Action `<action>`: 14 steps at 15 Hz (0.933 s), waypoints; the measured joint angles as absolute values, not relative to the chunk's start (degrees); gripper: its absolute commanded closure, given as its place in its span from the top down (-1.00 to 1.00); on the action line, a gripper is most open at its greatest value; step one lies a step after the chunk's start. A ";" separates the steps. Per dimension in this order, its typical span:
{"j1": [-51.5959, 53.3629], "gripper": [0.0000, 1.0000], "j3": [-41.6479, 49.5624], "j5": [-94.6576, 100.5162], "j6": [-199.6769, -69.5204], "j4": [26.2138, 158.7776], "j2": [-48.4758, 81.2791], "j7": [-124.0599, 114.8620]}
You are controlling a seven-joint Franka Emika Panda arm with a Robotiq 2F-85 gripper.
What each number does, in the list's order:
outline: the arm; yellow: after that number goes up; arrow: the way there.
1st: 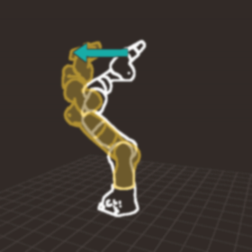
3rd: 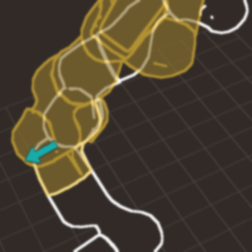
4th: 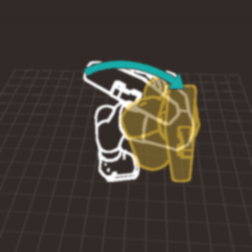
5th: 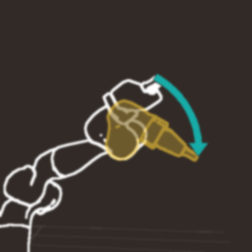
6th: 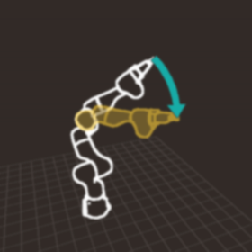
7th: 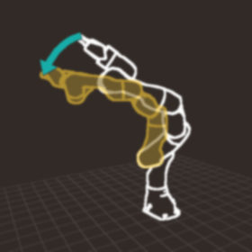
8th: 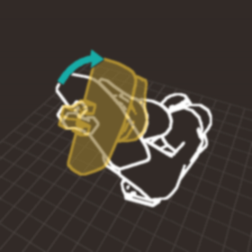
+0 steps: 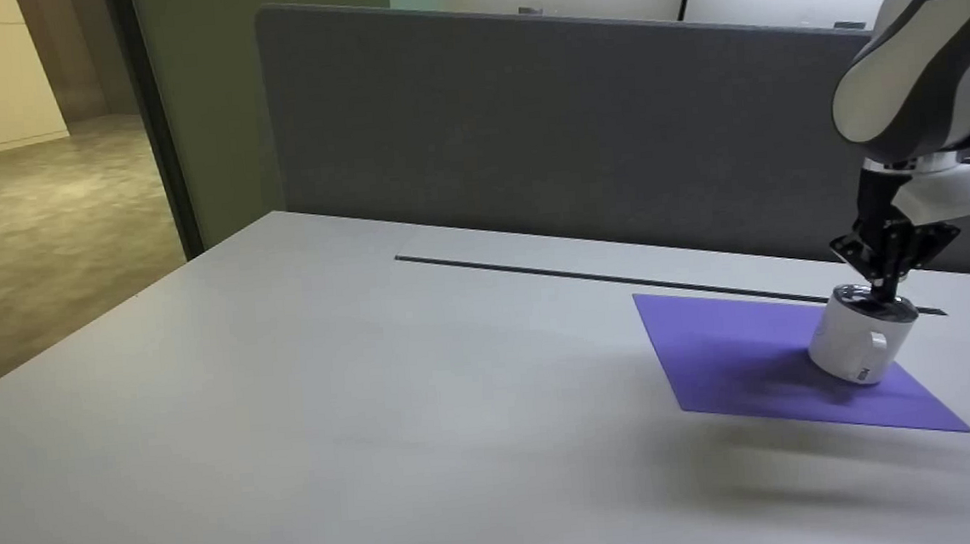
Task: Close the slider on the top of the lid of the cup
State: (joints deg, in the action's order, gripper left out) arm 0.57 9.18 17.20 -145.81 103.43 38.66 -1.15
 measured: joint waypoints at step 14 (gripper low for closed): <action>1.51 -1.00 8.97 17.19 -141.59 103.11 38.31 -1.16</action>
State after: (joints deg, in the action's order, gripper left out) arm 1.51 8.97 17.19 -141.59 103.11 38.31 -1.16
